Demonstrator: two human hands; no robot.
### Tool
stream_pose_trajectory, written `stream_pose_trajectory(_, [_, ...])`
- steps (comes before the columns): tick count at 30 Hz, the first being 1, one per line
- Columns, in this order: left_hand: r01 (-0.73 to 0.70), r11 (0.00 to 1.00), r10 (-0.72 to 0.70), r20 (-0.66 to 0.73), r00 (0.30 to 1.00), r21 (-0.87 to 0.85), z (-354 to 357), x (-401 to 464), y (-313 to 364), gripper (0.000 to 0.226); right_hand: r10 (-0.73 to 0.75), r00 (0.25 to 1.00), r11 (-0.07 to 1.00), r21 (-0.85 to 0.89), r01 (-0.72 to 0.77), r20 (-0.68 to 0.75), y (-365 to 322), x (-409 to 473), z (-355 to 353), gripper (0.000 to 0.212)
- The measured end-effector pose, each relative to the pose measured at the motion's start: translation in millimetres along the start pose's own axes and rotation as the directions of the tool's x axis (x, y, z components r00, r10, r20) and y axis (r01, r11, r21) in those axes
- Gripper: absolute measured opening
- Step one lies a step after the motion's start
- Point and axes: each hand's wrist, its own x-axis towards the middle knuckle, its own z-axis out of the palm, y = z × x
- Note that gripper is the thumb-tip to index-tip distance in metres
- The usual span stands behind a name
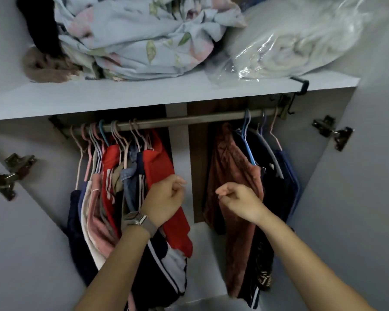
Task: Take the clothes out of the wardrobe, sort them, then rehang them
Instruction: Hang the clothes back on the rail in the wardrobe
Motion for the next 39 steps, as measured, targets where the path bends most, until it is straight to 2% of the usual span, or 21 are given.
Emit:
stream_pose_trajectory(7, [-0.092, 0.996, 0.092, 0.022, 0.995, -0.006, 48, -50, 95, 0.016, -0.038, 0.995, 0.999, -0.01, 0.037, -0.092, 10, -107, -76, 0.017])
stream_pose_trajectory(10, [-0.076, 0.993, 0.083, 0.084, 0.993, -0.088, 70, -82, 141, 0.016, -0.077, 0.988, 0.996, -0.064, 0.068, -0.136, 9, -171, -111, 0.017])
stream_pose_trajectory(12, [-0.067, 0.982, 0.091, 0.133, 0.987, -0.174, 88, -102, 172, 0.016, -0.135, 0.962, 0.99, -0.068, 0.122, -0.239, 8, -214, -134, 0.016])
stream_pose_trajectory(14, [-0.058, 0.964, 0.104, 0.167, 0.98, -0.261, 109, -120, 206, 0.016, -0.237, 0.878, 0.971, -0.116, 0.207, -0.416, 3, -254, -158, 0.015])
stream_pose_trajectory(16, [-0.051, 0.937, 0.112, 0.159, 0.981, -0.345, 127, -133, 239, 0.015, -0.351, 0.744, 0.936, -0.202, 0.287, -0.569, -5, -289, -185, 0.013])
stream_pose_trajectory(18, [-0.042, 0.912, 0.11, 0.143, 0.984, -0.408, 139, -143, 271, 0.017, -0.458, 0.592, 0.889, -0.327, 0.321, -0.663, -15, -318, -209, 0.011])
stream_pose_trajectory(20, [-0.04, 0.884, 0.116, 0.137, 0.984, -0.466, 148, -152, 301, 0.02, -0.551, 0.415, 0.834, -0.472, 0.286, -0.724, -25, -339, -230, 0.013])
stream_pose_trajectory(21, [-0.044, 0.872, 0.129, 0.142, 0.981, -0.487, 152, -156, 316, 0.021, -0.557, 0.351, 0.831, -0.507, 0.23, -0.753, -26, -344, -240, 0.018])
stream_pose_trajectory(23, [-0.082, 0.869, 0.184, 0.165, 0.969, -0.488, 159, -165, 340, 0.021, -0.431, 0.308, 0.901, -0.423, 0.096, -0.848, -27, -348, -258, 0.034])
stream_pose_trajectory(24, [-0.114, 0.876, 0.219, 0.177, 0.96, -0.468, 161, -170, 349, 0.02, -0.328, 0.338, 0.942, -0.332, 0.048, -0.882, -26, -350, -266, 0.039])
stream_pose_trajectory(25, [-0.146, 0.885, 0.25, 0.187, 0.95, -0.442, 164, -174, 356, 0.02, -0.226, 0.407, 0.971, -0.235, 0.028, -0.885, -21, -351, -274, 0.041])
stream_pose_trajectory(26, [-0.175, 0.896, 0.275, 0.198, 0.941, -0.409, 165, -177, 361, 0.019, -0.145, 0.506, 0.988, -0.15, 0.031, -0.85, -16, -351, -281, 0.036])
stream_pose_trajectory(27, [-0.198, 0.904, 0.292, 0.207, 0.934, -0.379, 165, -180, 365, 0.019, -0.095, 0.614, 0.995, -0.092, 0.037, -0.784, -9, -350, -287, 0.029])
stream_pose_trajectory(28, [-0.212, 0.911, 0.3, 0.215, 0.929, -0.353, 164, -182, 366, 0.019, -0.081, 0.691, 0.996, -0.08, 0.034, -0.718, -5, -350, -290, 0.024])
stream_pose_trajectory(29, [-0.218, 0.916, 0.302, 0.22, 0.928, -0.336, 163, -183, 366, 0.019, -0.088, 0.727, 0.995, -0.094, 0.033, -0.681, -1, -350, -293, 0.022])
stream_pose_trajectory(34, [-0.21, 0.94, 0.262, 0.171, 0.95, -0.269, 135, -189, 343, 0.018, -0.113, 0.765, 0.987, -0.16, 0.014, -0.633, -4, -342, -294, 0.006])
stream_pose_trajectory(39, [-0.118, 0.946, 0.146, 0.072, 0.987, -0.303, 88, -187, 309, 0.02, -0.216, 0.799, 0.972, -0.202, 0.12, -0.562, -28, -329, -255, 0.013])
